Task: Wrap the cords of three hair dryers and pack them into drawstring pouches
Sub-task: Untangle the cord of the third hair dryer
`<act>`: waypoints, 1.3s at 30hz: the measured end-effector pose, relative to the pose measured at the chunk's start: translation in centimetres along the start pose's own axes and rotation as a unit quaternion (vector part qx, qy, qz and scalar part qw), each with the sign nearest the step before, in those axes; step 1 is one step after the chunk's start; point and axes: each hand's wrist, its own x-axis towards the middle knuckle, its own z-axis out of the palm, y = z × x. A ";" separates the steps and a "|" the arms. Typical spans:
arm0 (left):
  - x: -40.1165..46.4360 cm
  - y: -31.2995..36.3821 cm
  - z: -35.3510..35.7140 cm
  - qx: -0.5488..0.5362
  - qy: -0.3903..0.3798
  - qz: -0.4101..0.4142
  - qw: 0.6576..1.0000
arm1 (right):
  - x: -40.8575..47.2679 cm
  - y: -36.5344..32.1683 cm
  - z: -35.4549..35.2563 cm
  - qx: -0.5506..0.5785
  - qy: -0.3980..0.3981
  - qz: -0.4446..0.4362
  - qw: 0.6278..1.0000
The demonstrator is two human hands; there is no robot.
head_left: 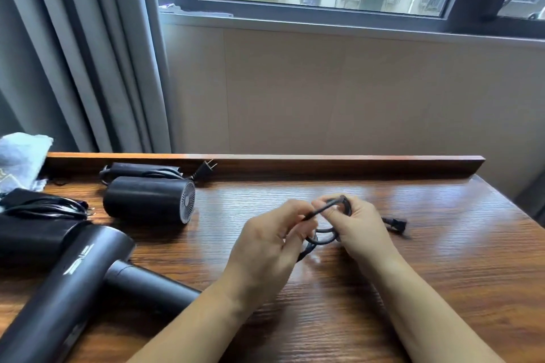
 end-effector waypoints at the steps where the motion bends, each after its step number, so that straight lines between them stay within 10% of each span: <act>1: 0.1 -0.2 0.0 -0.021 0.019 -0.018 0.999 | 0.0 0.1 0.0 0.004 0.007 -0.001 1.000; 15: 2.9 0.0 -3.0 -0.444 0.242 -0.343 0.792 | 0.2 -0.6 -1.6 -0.045 -0.093 -0.080 0.991; 20: 2.5 0.2 -2.1 -0.379 0.094 -0.346 0.853 | -0.5 -0.7 -1.4 -0.013 -0.190 -0.058 0.980; 23: 1.6 -1.3 -1.7 0.002 -0.042 -0.286 0.957 | -0.1 -1.1 -1.4 0.064 -0.113 -0.057 0.990; 29: 0.0 -2.8 -0.9 0.267 -0.262 -0.109 0.921 | 1.2 -0.1 -3.0 0.033 0.183 -0.052 0.981; 35: 1.0 -2.0 -1.3 0.064 -0.077 -0.208 0.973 | 2.0 1.3 -3.0 -0.327 0.255 -0.057 0.908; 39: 1.5 -1.4 -1.7 -0.119 0.056 -0.277 0.952 | 1.2 0.0 -2.8 -0.313 0.310 -0.294 0.848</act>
